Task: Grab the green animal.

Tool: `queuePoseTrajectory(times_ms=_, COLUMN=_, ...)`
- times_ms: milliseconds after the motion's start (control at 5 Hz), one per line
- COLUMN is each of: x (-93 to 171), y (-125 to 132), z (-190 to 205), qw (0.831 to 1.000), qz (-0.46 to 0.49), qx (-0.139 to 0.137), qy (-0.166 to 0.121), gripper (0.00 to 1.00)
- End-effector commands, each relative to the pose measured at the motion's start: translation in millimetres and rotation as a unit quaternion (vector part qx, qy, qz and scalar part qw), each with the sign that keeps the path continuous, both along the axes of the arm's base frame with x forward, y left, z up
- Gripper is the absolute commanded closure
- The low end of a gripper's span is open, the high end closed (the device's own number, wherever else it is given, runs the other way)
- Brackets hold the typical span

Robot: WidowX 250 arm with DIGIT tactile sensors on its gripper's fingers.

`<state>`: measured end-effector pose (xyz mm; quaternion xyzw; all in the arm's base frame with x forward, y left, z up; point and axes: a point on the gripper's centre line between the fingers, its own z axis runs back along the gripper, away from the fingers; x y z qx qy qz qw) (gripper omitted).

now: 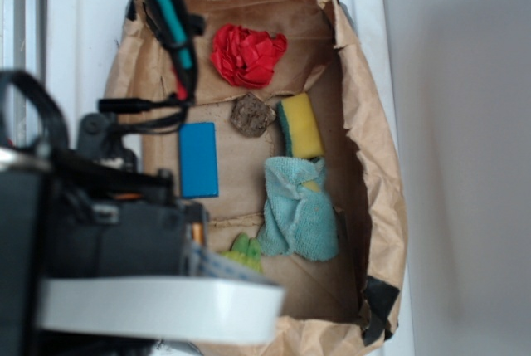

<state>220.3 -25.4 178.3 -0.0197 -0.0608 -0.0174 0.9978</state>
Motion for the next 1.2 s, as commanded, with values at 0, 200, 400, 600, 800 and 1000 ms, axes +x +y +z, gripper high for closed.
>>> queuePoseTrajectory(times_ms=0, x=44.1, y=26.1, z=1.1, qw=0.999, qz=0.009, qx=0.001, qy=-0.043, gripper=0.0)
queuePoseTrajectory(times_ms=200, x=53.5, y=33.6, z=2.1, qw=0.999, qz=0.025, qx=-0.005, qy=-0.039, gripper=0.0)
queuePoseTrajectory(times_ms=400, x=51.6, y=27.3, z=-3.5, qw=0.999, qz=0.032, qx=0.01, qy=-0.03, gripper=0.0)
queuePoseTrajectory(times_ms=600, x=51.6, y=27.3, z=-3.5, qw=0.999, qz=0.032, qx=0.01, qy=-0.03, gripper=0.0)
queuePoseTrajectory(times_ms=800, x=51.6, y=27.3, z=-3.5, qw=0.999, qz=0.032, qx=0.01, qy=-0.03, gripper=0.0)
queuePoseTrajectory(times_ms=1000, x=51.6, y=27.3, z=-3.5, qw=0.999, qz=0.032, qx=0.01, qy=-0.03, gripper=0.0)
